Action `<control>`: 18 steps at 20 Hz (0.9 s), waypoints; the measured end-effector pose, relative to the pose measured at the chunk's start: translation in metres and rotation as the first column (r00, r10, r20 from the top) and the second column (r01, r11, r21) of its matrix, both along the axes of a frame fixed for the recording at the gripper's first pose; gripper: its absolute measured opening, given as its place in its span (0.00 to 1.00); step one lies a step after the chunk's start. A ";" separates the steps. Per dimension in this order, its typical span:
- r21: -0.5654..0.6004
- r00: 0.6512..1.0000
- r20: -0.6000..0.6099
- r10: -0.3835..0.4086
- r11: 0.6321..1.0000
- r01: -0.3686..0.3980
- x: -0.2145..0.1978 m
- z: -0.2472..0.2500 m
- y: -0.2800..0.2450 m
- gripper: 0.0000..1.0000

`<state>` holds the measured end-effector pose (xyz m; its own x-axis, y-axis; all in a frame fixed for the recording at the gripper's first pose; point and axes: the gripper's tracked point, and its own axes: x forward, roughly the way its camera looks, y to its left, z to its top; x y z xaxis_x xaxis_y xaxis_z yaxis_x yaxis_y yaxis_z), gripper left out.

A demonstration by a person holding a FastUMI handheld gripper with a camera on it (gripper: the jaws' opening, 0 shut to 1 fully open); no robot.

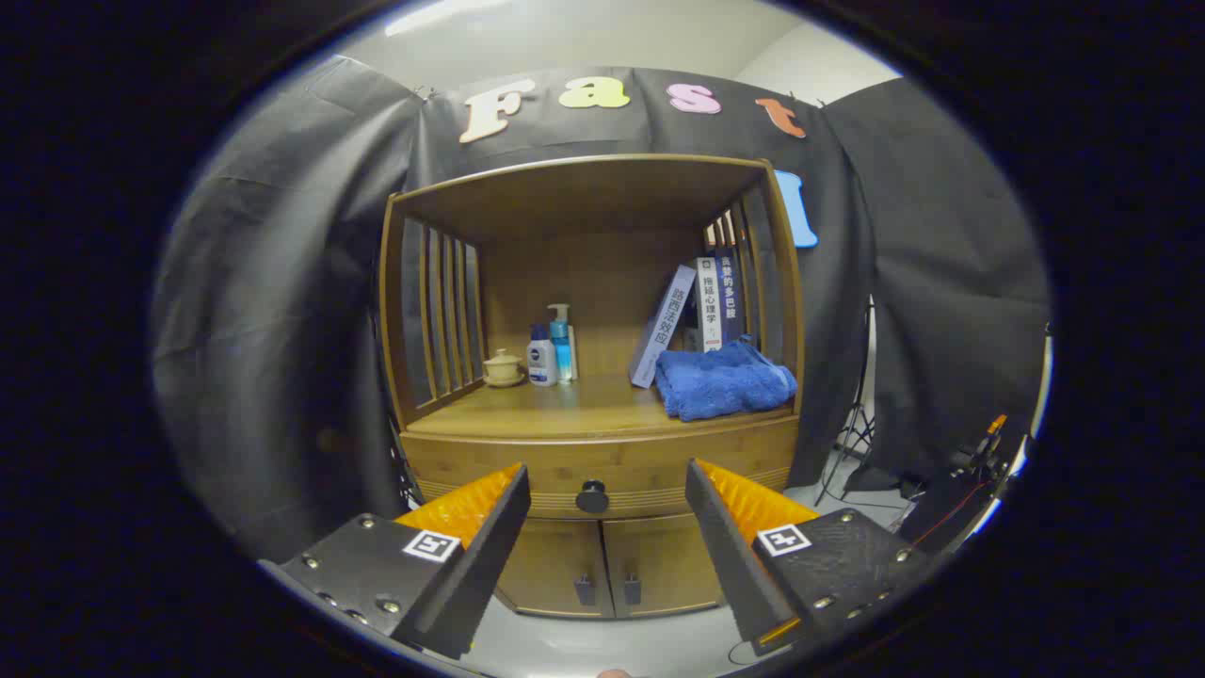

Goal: Pull open the drawer, take out the items inside it, and place them on the countertop above the cabinet.

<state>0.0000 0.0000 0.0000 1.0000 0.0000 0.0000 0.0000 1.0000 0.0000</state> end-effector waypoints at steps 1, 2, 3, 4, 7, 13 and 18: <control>0.003 1.000 0.000 -0.004 1.000 0.004 0.001 -0.001 0.000 0.99; 0.004 1.000 -0.001 -0.006 1.000 0.006 0.003 -0.002 -0.001 0.99; 0.003 1.000 -0.001 -0.007 1.000 0.007 0.004 -0.003 0.000 0.99; -0.001 1.000 -0.003 -0.008 1.000 0.008 0.005 -0.004 0.001 0.99; -0.013 1.000 -0.007 -0.008 1.000 0.007 0.012 -0.010 0.001 0.99; -0.018 1.000 -0.008 -0.005 1.000 0.005 0.031 -0.025 0.003 0.99; -0.038 1.000 -0.008 -0.008 0.999 0.007 0.072 -0.041 0.001 0.99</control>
